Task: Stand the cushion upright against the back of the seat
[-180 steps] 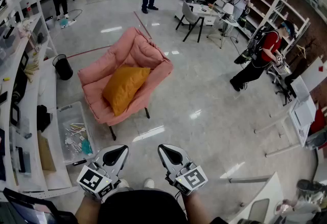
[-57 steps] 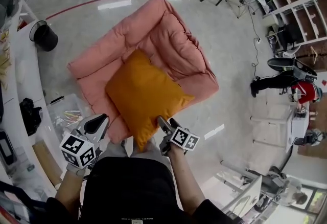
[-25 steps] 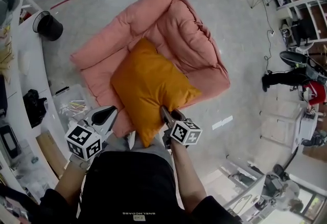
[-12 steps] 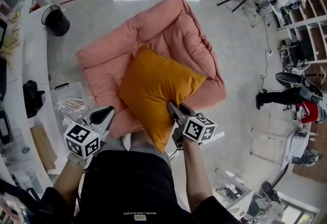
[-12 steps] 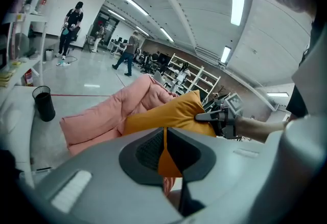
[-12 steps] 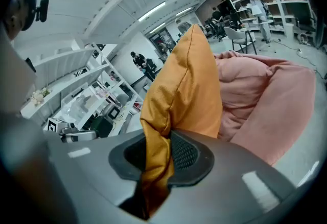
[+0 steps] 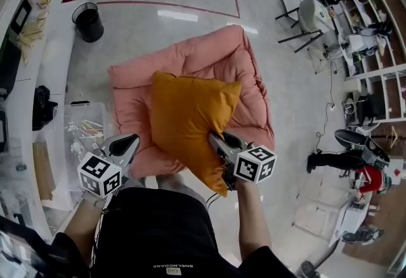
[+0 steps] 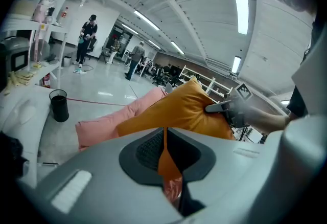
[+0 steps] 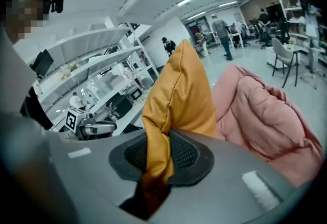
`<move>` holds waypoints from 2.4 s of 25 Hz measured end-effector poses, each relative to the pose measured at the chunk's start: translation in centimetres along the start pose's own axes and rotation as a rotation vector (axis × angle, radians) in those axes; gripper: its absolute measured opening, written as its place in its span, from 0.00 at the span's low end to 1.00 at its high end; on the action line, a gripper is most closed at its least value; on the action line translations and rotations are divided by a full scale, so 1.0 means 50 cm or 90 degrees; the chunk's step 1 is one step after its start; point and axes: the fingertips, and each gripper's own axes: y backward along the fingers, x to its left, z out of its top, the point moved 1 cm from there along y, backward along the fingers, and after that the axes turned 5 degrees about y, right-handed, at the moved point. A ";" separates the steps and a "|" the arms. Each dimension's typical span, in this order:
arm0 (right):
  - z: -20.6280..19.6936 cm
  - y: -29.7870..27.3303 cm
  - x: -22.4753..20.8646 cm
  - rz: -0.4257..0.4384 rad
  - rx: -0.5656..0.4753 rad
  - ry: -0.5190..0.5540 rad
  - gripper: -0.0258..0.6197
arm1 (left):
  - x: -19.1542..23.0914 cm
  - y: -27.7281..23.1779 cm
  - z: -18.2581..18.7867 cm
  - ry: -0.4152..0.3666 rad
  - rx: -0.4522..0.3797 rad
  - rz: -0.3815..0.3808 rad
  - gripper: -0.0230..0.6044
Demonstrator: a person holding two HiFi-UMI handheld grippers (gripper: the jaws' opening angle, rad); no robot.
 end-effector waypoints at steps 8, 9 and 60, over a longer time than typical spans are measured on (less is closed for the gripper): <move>0.106 -0.059 0.037 0.090 0.082 0.117 0.17 | 0.050 0.072 0.009 0.037 -0.069 0.079 0.09; 0.121 -0.065 0.039 0.102 0.090 0.125 0.17 | 0.055 0.082 0.009 0.042 -0.078 0.089 0.09; 0.107 -0.085 -0.477 0.084 0.167 -0.131 0.17 | 0.005 0.050 0.001 0.078 -0.122 0.211 0.09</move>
